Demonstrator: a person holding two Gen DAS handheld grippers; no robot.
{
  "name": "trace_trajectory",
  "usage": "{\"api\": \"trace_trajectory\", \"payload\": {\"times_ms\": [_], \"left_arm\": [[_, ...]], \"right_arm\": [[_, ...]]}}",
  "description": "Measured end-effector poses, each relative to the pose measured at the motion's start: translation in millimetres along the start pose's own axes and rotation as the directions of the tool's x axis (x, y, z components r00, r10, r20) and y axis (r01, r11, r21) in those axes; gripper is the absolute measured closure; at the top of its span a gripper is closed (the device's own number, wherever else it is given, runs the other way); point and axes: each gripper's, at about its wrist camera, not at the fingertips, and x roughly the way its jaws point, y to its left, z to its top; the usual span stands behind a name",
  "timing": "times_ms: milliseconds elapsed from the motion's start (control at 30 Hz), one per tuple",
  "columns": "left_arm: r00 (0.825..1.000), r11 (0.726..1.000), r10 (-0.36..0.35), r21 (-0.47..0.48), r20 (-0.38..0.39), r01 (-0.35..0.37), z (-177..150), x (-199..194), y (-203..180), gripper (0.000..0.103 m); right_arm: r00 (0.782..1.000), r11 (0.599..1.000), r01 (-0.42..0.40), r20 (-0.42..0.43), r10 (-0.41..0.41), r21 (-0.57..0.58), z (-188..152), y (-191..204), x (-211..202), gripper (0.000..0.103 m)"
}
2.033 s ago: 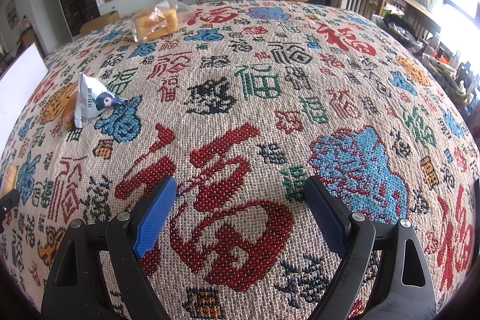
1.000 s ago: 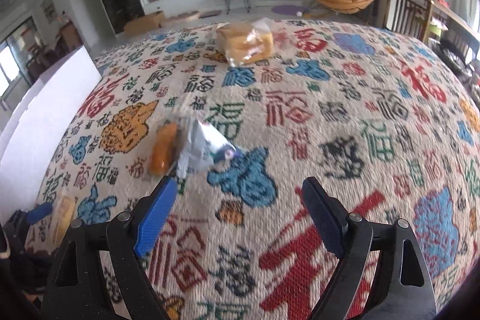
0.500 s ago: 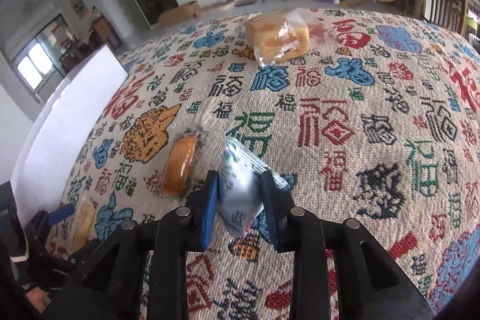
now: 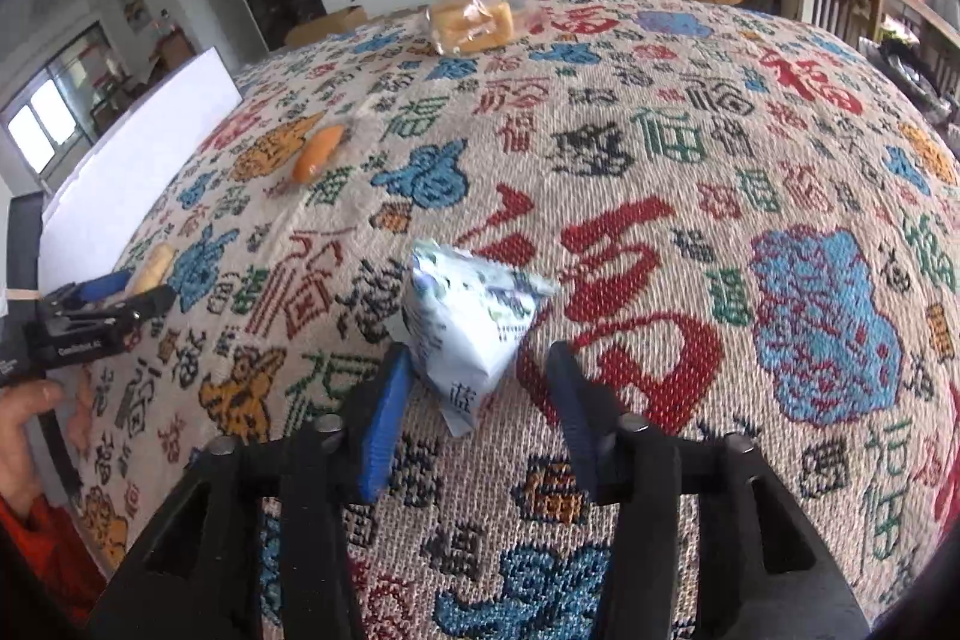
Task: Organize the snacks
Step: 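Move the right tool over the white blue-printed snack packet, then grasp the wrapped pastry bar with the left tool while the right tool closes on the white packet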
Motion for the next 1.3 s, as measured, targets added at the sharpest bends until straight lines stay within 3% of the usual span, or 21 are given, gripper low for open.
{"api": "trace_trajectory", "payload": {"times_ms": [33,67,200,367,700,733,800,833,867,967,1133,1233,1267,1300], "left_arm": [[1.000,1.000,0.000,0.000,0.000,0.000,0,0,0,0.000],[1.000,1.000,0.000,0.000,0.000,0.000,0,0,0,0.000],[1.000,1.000,0.000,0.000,0.000,0.000,0,0,0,0.000],[1.000,1.000,0.000,0.000,-0.001,0.000,0,0,0,0.000],[0.999,0.999,-0.026,0.029,-0.021,0.026,0,0,0,0.000],[0.999,0.999,-0.031,0.035,-0.036,0.032,1,-1,0,0.004],[0.999,0.999,-0.032,0.034,-0.027,0.033,0,-10,3,0.031],[0.999,0.999,-0.032,0.035,-0.018,0.033,-2,-16,5,0.058],[0.999,0.999,-0.035,0.033,-0.018,0.036,-5,-20,7,0.075],[0.997,0.997,-0.079,-0.012,-0.005,0.079,-15,-29,16,0.075],[0.984,0.982,-0.172,-0.078,0.041,0.174,-26,-54,18,0.075],[0.973,0.971,-0.219,-0.080,0.078,0.225,-26,-79,16,0.075],[0.969,0.968,-0.229,-0.079,0.091,0.236,-27,-88,16,0.075],[0.965,0.965,-0.240,-0.080,0.107,0.248,-27,-98,17,0.075]], "right_arm": [[1.000,1.000,0.020,0.011,-0.020,-0.005,-1,2,1,0.027],[0.999,0.999,0.049,0.003,-0.049,-0.014,-2,5,3,0.025],[0.993,0.991,0.114,-0.016,-0.116,-0.069,-2,14,8,0.025],[0.991,0.987,0.128,-0.030,-0.131,-0.101,-3,17,11,0.018],[0.989,0.984,0.138,-0.033,-0.143,-0.114,-4,22,12,0.017],[0.990,0.985,0.132,-0.031,-0.136,-0.109,-5,21,11,0.017],[0.997,0.995,0.081,0.004,-0.080,-0.066,-5,14,2,0.017],[0.999,0.999,0.034,0.041,-0.033,-0.030,-7,7,-8,0.017],[0.997,1.000,-0.014,0.081,0.014,0.003,-10,1,-19,0.017],[0.993,0.999,-0.035,0.109,0.033,0.018,-16,-3,-33,0.017],[0.999,0.995,0.032,-0.004,-0.033,-0.092,1,15,-8,0.017],[0.995,0.993,0.088,-0.046,-0.092,-0.085,18,19,14,0.020],[0.994,0.995,0.081,-0.076,-0.084,-0.052,21,16,22,0.024],[0.992,0.995,0.100,-0.075,-0.102,-0.029,23,14,24,0.049]]}}
